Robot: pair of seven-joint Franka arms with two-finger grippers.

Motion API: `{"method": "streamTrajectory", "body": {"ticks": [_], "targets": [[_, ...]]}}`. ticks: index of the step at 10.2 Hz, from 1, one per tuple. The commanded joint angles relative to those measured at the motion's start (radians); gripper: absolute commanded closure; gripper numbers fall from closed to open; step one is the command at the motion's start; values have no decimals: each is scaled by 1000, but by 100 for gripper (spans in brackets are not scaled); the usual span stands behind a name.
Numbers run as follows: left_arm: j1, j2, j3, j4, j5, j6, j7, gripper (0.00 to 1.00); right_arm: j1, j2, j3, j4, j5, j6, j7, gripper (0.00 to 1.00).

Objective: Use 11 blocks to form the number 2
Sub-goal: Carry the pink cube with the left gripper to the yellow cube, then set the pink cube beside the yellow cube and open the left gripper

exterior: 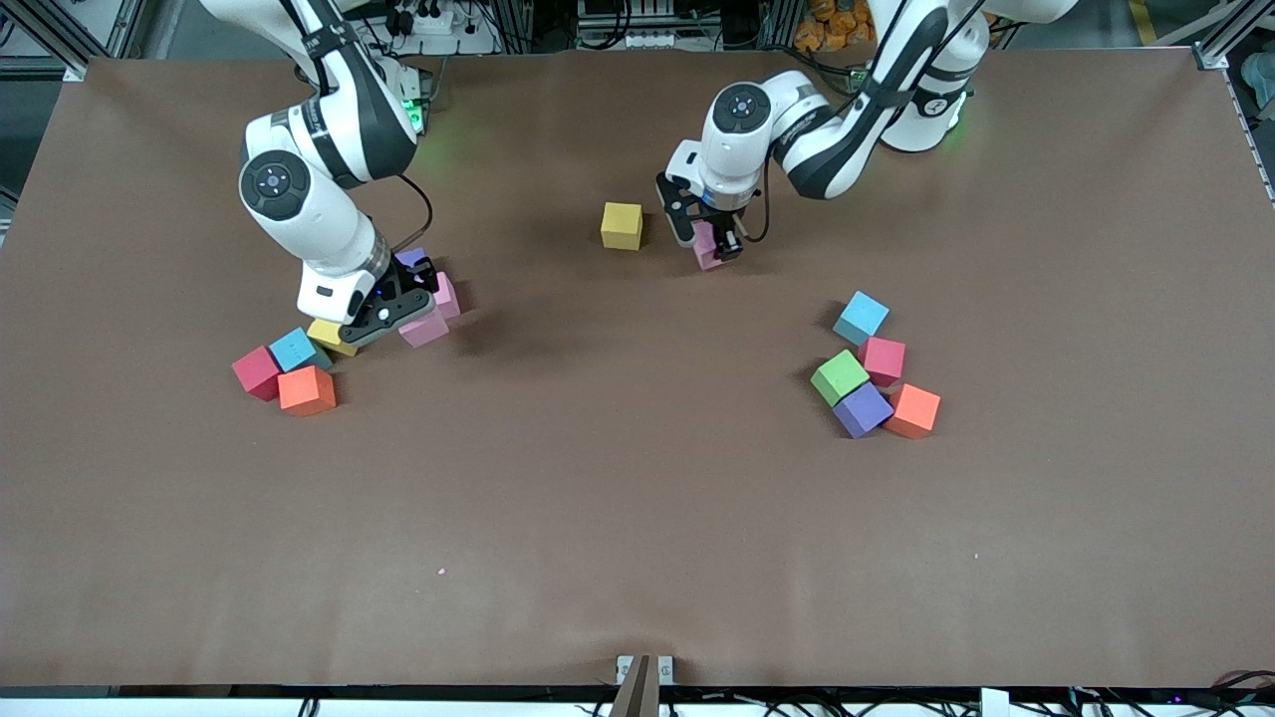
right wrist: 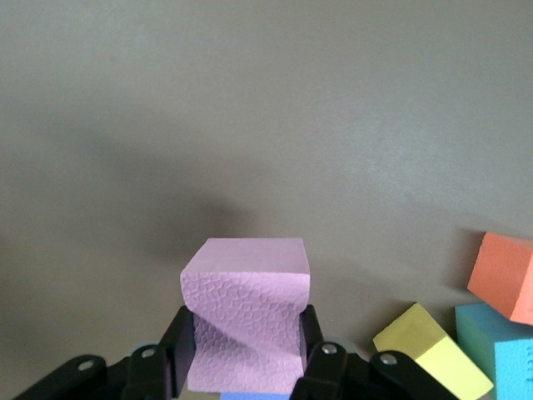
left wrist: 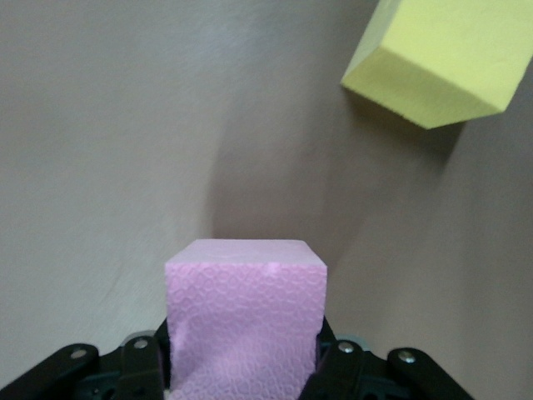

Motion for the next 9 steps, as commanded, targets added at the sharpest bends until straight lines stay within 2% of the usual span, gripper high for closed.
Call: {"method": "streamTrajectory", "body": {"ticks": [1,6,9], "targets": [[-34,42,8,16,11,49,19,71,-9,-22,7,-14,7,-23,-88,46],[-50,56,9,26,13,51,161,72,-13,-22,7,-14,7,-29,-107,46],[-79,85,9,70,13,51,186,72,-15,-23,9,-10,7,-32,-130,46]]}}
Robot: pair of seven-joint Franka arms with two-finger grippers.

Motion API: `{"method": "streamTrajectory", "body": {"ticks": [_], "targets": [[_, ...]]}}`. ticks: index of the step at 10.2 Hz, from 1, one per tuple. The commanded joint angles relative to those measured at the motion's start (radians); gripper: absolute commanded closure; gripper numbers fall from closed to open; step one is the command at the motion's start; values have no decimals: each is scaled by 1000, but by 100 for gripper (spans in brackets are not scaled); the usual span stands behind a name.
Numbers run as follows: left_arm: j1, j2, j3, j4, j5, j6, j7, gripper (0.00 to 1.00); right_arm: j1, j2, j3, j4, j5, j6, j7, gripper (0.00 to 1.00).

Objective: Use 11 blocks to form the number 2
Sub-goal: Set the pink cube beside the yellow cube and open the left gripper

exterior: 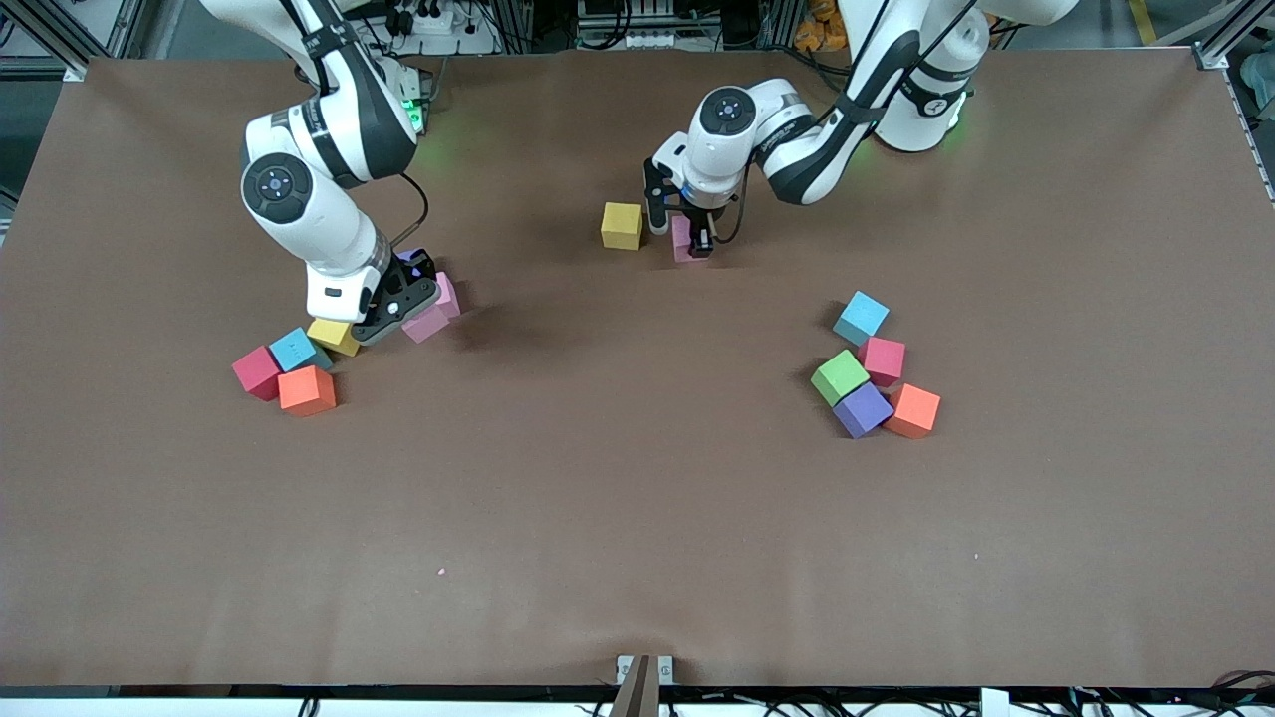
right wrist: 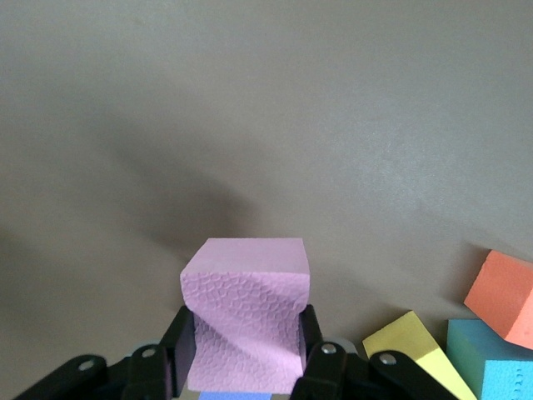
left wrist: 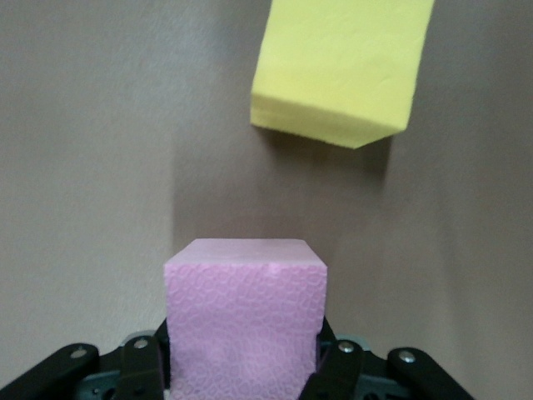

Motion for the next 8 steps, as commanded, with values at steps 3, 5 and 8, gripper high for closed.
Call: {"method": "streamTrajectory", "body": {"ticks": [3,5,8], "targets": [[-53,54,9,68,11,12,32,72,-15,-20,7,3,7,-9,-53,46],[-59,59,9,72,11,12,35,72,-26,-17,7,5,7,-9,-82,46],[-74,80,11,91,14,11,40,72,-28,-15,7,5,7,-7,-86,46]]}}
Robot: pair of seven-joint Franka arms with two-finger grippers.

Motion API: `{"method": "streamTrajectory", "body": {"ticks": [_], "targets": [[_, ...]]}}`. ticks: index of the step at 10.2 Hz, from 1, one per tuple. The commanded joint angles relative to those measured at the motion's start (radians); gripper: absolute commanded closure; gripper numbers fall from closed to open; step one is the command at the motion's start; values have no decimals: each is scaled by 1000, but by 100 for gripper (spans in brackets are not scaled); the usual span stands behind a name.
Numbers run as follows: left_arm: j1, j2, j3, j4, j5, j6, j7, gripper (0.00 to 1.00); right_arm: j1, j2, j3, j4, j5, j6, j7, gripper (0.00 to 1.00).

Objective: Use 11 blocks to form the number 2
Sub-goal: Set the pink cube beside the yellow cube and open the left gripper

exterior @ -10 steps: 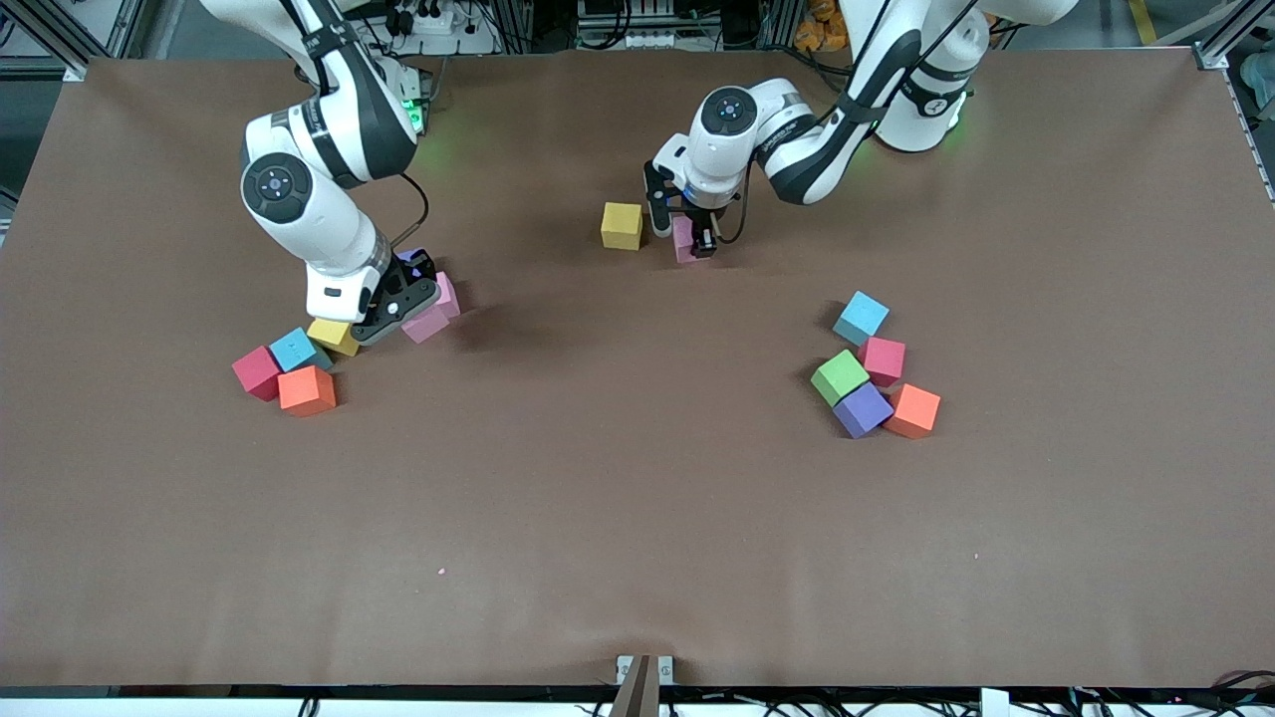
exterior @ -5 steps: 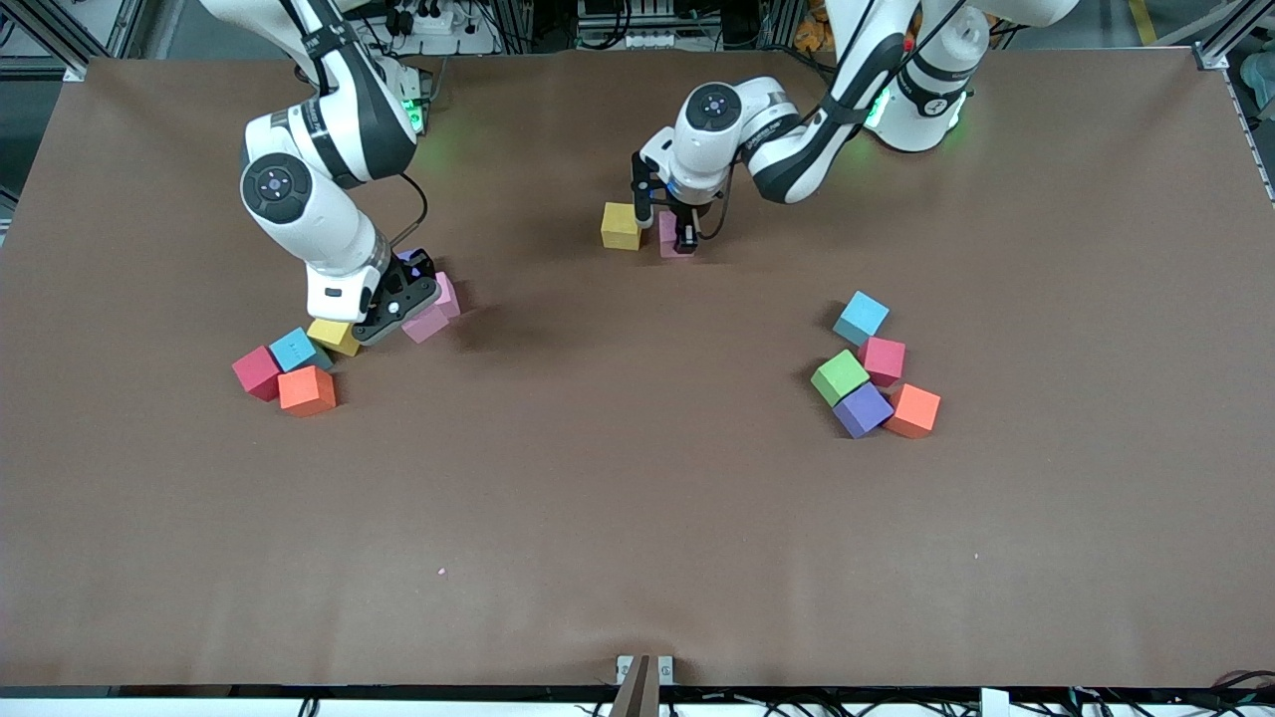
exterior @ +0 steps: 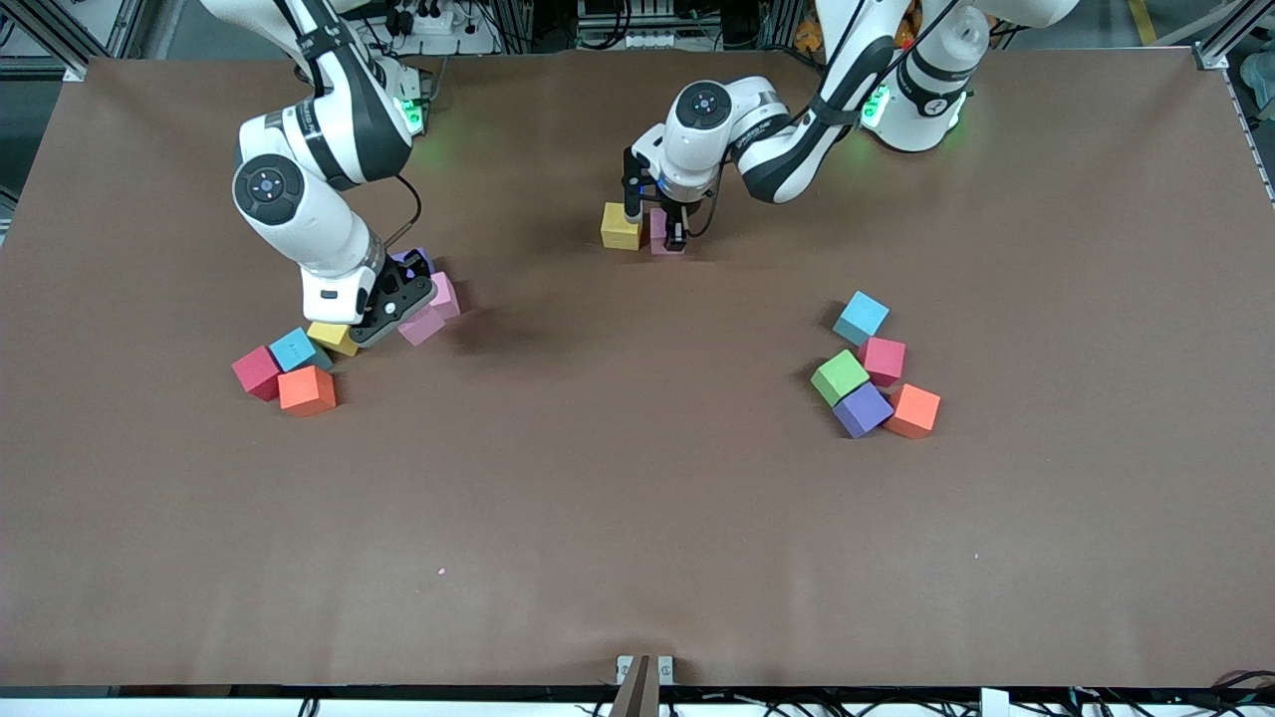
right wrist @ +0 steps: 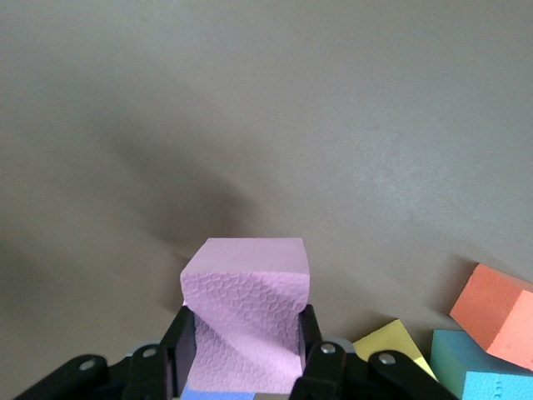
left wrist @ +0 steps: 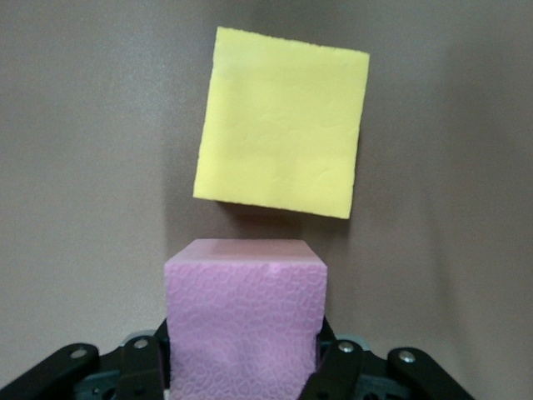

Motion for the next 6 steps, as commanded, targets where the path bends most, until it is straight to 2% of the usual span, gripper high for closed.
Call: {"method": "streamTrajectory", "body": {"ticks": [1,6], "targets": [[-21,34,10,32,17,8,14,72,-15,-15,9,-2,7,-8,-20,46],[-36,47,24,43,19,8,32,72,-16,-15,8,-2,7,-8,-20,46]]}}
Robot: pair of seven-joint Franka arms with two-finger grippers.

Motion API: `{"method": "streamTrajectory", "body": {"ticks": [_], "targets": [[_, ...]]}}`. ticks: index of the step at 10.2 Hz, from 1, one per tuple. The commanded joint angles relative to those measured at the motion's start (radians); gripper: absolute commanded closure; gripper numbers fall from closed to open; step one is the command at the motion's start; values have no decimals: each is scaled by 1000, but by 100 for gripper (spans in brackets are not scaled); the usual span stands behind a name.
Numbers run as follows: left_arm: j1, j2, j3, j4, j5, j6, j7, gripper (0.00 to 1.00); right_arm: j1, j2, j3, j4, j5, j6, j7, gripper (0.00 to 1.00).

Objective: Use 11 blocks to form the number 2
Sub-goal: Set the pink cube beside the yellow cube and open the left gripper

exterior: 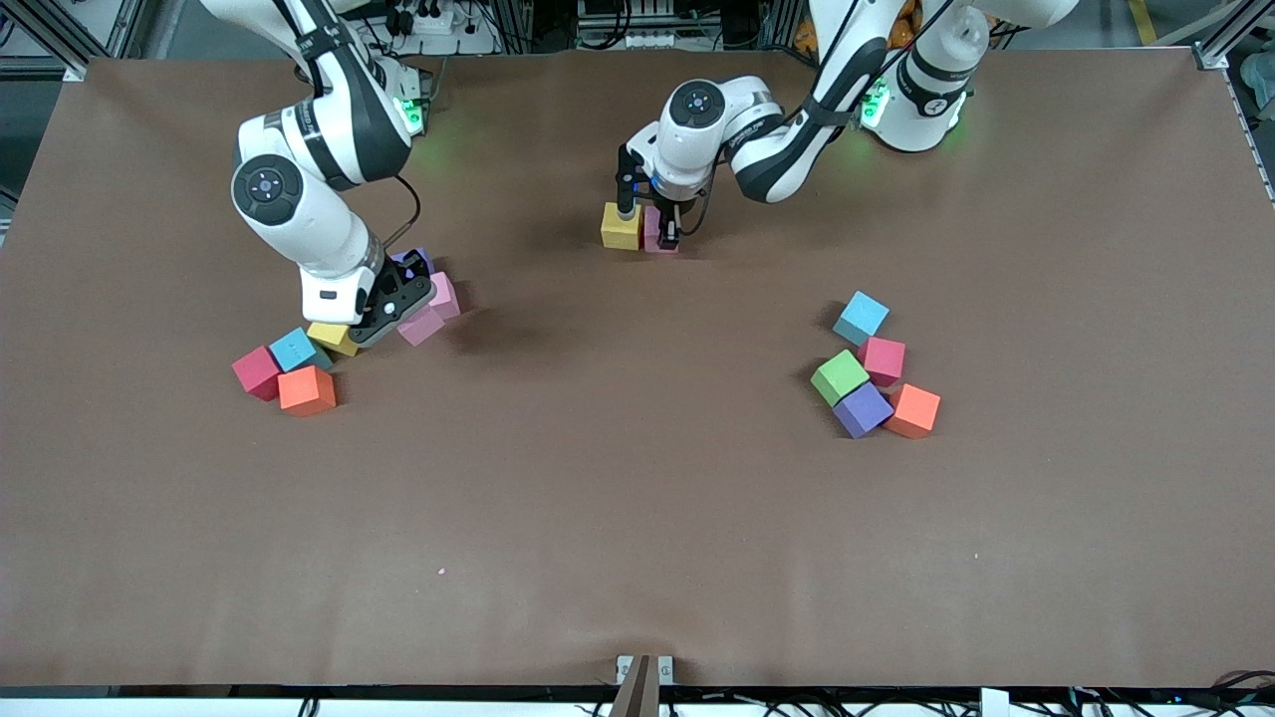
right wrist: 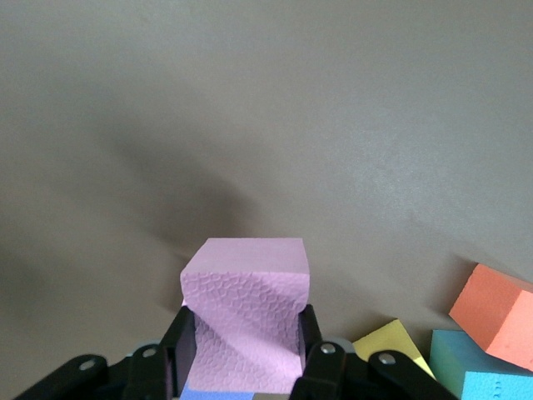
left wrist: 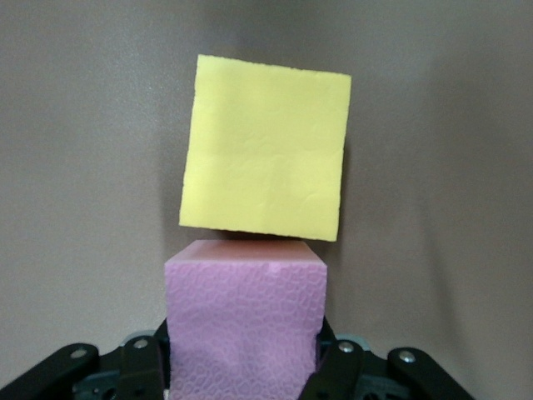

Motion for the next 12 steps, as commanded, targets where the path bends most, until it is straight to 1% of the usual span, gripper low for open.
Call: {"method": "streamTrajectory", "body": {"ticks": [1,7,8,9,10,12], "targets": [[-24,42,20,32,17,9,15,72,-16,-15,8,-2,7,-8,-18,46],[-46,63,44,60,14,7,10,71,-25,-14,8,-2,7,-8,-34,46],[-47,65,44,60,14,7,11,65,-25,-14,8,-2,7,-9,-34,46],[-54,63,44,62,13,7,7,26,-26,-14,8,-2,7,-9,-34,46],[-55,60,44,60,14,5,4,0,-26,-11,8,-2,7,-8,-34,47],[-57,31,44,49,14,-11,2,0,-26,-9,8,-3,7,-8,-34,47]]}}
